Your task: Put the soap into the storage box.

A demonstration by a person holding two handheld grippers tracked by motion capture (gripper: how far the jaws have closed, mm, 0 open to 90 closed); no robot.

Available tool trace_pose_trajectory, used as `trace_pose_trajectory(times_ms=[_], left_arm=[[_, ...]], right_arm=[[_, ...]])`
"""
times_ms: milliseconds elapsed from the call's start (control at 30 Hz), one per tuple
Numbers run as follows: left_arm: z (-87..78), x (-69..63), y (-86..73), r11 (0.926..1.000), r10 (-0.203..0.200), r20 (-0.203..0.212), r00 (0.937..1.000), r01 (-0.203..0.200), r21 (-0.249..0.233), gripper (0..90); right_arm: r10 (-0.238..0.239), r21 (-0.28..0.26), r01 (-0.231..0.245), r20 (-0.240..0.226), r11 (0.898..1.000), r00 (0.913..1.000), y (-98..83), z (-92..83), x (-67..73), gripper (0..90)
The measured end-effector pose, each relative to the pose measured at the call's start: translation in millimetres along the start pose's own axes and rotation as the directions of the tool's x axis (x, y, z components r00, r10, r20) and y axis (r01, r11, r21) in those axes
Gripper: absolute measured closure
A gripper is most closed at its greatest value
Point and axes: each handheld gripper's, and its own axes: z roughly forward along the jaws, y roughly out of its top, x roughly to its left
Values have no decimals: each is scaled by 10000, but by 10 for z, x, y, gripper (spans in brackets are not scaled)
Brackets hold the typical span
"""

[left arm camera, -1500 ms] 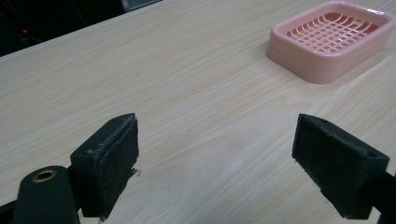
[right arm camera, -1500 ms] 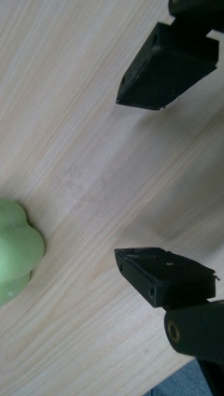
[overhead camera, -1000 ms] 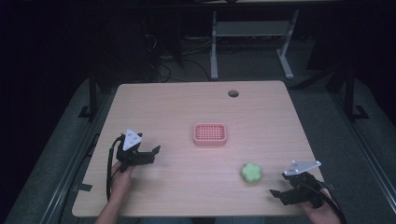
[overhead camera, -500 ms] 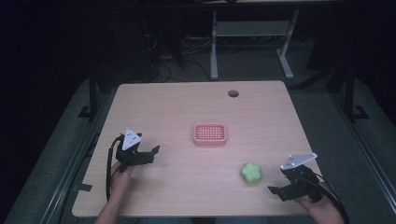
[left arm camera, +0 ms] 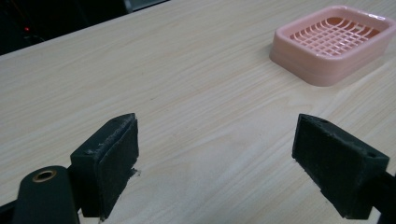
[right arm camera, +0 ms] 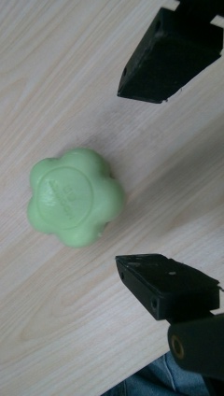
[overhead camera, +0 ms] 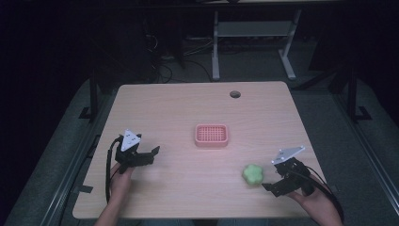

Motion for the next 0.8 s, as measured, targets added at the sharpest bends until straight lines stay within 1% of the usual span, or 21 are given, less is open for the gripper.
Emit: trace_pose_trajectory(times_ms=[200,367,433,467,567,600,700,800], left_arm=[[0,6,-2,10000,-19,-21,10000,19,9,143],[-1,9,-1,10000,3,-38,10000,-3,-11,143],[-2,10,-2,10000,-22,-31,10000,22,-15,143],[-3,14,-3,10000,-15,-51,10000,15,2,143],[-4,14,-3,10000,-11,-49,10000,10,-17,143],[-3,14,-4,10000,-9,-63,10000,9,6,143],[-3,15,-4,10000,-46,-46,10000,46,-1,143],[-2,16,-5,10000,-23,-57,10000,23,6,143]], right_arm=[[-133,295,134,-42,9995,9999,97,79,15,146],[-221,561,234,-241,9981,9995,188,153,28,147],[-283,588,299,-274,9978,9992,202,164,31,147],[-382,741,402,-292,9964,9988,245,195,49,147],[-484,845,505,-267,9951,9985,275,223,59,146],[-549,901,576,-321,9943,9980,300,250,61,147],[-509,985,540,-344,9937,9981,321,272,61,147],[-623,1199,661,-352,9906,9974,357,327,64,147]])
